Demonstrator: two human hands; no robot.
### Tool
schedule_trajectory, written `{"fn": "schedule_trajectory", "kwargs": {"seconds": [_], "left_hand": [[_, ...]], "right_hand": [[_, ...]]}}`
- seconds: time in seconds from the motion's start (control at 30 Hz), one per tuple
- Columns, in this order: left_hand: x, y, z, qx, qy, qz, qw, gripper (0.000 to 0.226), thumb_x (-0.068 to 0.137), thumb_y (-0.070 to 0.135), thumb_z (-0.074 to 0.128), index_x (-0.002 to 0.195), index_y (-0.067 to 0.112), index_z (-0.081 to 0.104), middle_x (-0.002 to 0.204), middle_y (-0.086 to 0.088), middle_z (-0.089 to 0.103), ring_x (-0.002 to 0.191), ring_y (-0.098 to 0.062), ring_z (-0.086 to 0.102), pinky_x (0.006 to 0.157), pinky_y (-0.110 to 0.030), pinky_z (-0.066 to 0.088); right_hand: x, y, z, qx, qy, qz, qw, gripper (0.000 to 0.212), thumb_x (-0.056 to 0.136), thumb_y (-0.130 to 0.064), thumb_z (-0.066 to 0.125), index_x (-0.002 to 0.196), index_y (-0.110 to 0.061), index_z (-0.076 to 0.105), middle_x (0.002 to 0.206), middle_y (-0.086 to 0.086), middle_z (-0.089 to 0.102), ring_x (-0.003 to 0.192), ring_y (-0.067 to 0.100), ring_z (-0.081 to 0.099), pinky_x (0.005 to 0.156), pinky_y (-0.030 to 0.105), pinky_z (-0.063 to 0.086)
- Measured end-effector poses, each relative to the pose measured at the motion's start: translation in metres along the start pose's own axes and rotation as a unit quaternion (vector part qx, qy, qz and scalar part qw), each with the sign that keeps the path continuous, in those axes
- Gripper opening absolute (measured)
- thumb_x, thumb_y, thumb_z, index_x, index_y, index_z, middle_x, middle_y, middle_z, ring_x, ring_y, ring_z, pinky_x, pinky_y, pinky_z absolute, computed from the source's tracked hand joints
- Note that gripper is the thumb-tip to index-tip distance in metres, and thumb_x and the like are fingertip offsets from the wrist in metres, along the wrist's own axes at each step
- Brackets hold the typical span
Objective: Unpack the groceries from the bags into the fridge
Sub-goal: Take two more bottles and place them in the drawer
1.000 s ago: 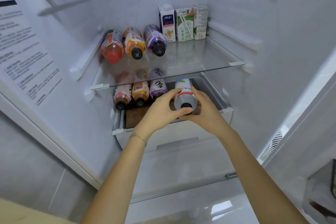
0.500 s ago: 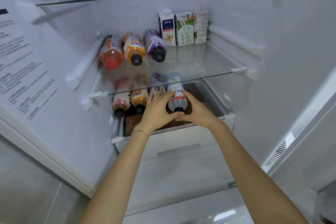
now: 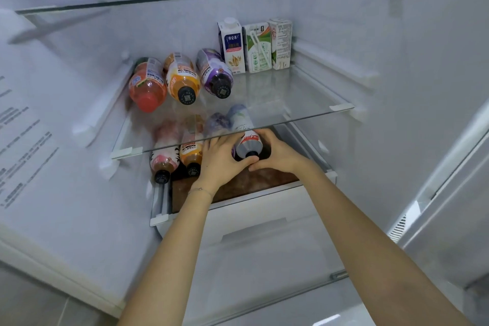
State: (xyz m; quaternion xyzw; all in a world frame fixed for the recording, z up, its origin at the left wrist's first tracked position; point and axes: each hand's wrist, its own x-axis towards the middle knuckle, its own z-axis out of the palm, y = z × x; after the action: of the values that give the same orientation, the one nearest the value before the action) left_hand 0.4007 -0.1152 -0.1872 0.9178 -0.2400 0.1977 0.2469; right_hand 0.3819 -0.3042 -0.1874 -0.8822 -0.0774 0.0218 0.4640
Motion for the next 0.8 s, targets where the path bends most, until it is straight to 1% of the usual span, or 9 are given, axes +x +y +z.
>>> {"fn": "schedule_trajectory", "kwargs": {"seconds": [0.17, 0.23, 0.3, 0.37, 0.43, 0.53, 0.6, 0.67, 0.8], "left_hand": [[-0.002, -0.001, 0.002, 0.003, 0.018, 0.01, 1.0, 0.073, 0.075, 0.069, 0.062, 0.134, 0.026, 0.054, 0.134, 0.0, 0.057, 0.127, -0.024, 0.045, 0.11, -0.042, 0.031], [-0.002, -0.001, 0.002, 0.009, 0.02, 0.012, 1.0, 0.073, 0.076, 0.069, 0.062, 0.134, 0.025, 0.054, 0.134, -0.001, 0.057, 0.127, -0.024, 0.044, 0.11, -0.042, 0.031], [-0.004, 0.0, 0.002, 0.006, 0.026, 0.011, 1.0, 0.071, 0.077, 0.064, 0.066, 0.135, 0.023, 0.054, 0.135, -0.002, 0.056, 0.128, -0.025, 0.042, 0.109, -0.043, 0.03], [-0.004, 0.0, 0.002, 0.008, 0.028, 0.009, 1.0, 0.071, 0.078, 0.061, 0.067, 0.135, 0.021, 0.054, 0.136, -0.003, 0.055, 0.13, -0.026, 0.039, 0.109, -0.044, 0.029], [-0.005, 0.0, 0.003, 0.014, 0.014, 0.004, 1.0, 0.073, 0.08, 0.062, 0.065, 0.138, 0.021, 0.051, 0.14, -0.005, 0.052, 0.134, -0.028, 0.034, 0.111, -0.048, 0.027], [-0.011, 0.003, 0.003, 0.071, -0.011, 0.002, 0.997, 0.079, 0.082, 0.064, 0.06, 0.146, 0.023, 0.039, 0.15, -0.009, 0.041, 0.142, -0.031, 0.024, 0.116, -0.055, 0.016], [-0.024, 0.012, 0.0, 0.079, 0.002, 0.021, 0.997, 0.081, 0.082, 0.062, 0.061, 0.149, 0.024, 0.034, 0.152, -0.014, 0.036, 0.144, -0.033, 0.022, 0.116, -0.055, 0.013], [-0.041, 0.029, -0.003, 0.037, 0.012, 0.051, 0.998, 0.077, 0.085, 0.059, 0.06, 0.149, 0.024, 0.034, 0.154, -0.013, 0.033, 0.145, -0.033, 0.021, 0.116, -0.054, 0.013], [-0.077, 0.062, -0.004, 0.012, 0.003, 0.123, 0.992, 0.072, 0.086, 0.064, 0.044, 0.145, 0.023, 0.042, 0.153, -0.009, 0.036, 0.146, -0.029, 0.022, 0.116, -0.057, 0.012]], "right_hand": [[-0.008, -0.008, 0.003, -0.019, -0.001, 0.005, 1.0, 0.104, 0.067, -0.032, 0.086, 0.149, -0.027, 0.022, 0.141, -0.002, 0.045, 0.125, 0.013, 0.047, 0.105, 0.036, 0.043], [-0.016, -0.01, 0.007, -0.069, 0.035, -0.003, 0.997, 0.103, 0.066, -0.039, 0.084, 0.15, -0.031, 0.024, 0.141, -0.003, 0.05, 0.127, 0.016, 0.048, 0.106, 0.042, 0.043], [-0.031, -0.012, 0.012, -0.119, 0.094, -0.017, 0.988, 0.1, 0.068, -0.04, 0.083, 0.15, -0.027, 0.027, 0.143, 0.0, 0.049, 0.131, 0.018, 0.045, 0.107, 0.041, 0.041], [-0.051, -0.015, 0.015, -0.154, 0.141, -0.01, 0.978, 0.098, 0.071, -0.041, 0.081, 0.151, -0.024, 0.025, 0.148, 0.001, 0.043, 0.135, 0.02, 0.039, 0.109, 0.04, 0.037], [-0.073, -0.016, 0.016, -0.205, 0.162, -0.002, 0.965, 0.097, 0.075, -0.045, 0.077, 0.152, -0.028, 0.022, 0.152, 0.0, 0.037, 0.139, 0.022, 0.033, 0.111, 0.045, 0.034], [-0.112, -0.017, 0.016, -0.275, 0.175, -0.007, 0.945, 0.091, 0.081, -0.045, 0.07, 0.153, -0.033, 0.015, 0.157, 0.002, 0.028, 0.143, 0.026, 0.027, 0.113, 0.049, 0.029], [-0.142, -0.02, 0.017, -0.291, 0.2, -0.002, 0.936, 0.089, 0.082, -0.05, 0.065, 0.152, -0.035, 0.012, 0.157, 0.002, 0.026, 0.143, 0.026, 0.028, 0.113, 0.051, 0.028], [-0.174, -0.029, 0.018, -0.289, 0.231, 0.009, 0.929, 0.086, 0.082, -0.054, 0.06, 0.152, -0.034, 0.014, 0.157, 0.003, 0.028, 0.142, 0.027, 0.029, 0.112, 0.052, 0.029], [-0.237, -0.061, 0.018, -0.272, 0.262, 0.009, 0.926, 0.079, 0.087, -0.046, 0.063, 0.152, -0.028, 0.022, 0.157, 0.001, 0.026, 0.144, 0.024, 0.025, 0.118, 0.044, 0.023]]}}
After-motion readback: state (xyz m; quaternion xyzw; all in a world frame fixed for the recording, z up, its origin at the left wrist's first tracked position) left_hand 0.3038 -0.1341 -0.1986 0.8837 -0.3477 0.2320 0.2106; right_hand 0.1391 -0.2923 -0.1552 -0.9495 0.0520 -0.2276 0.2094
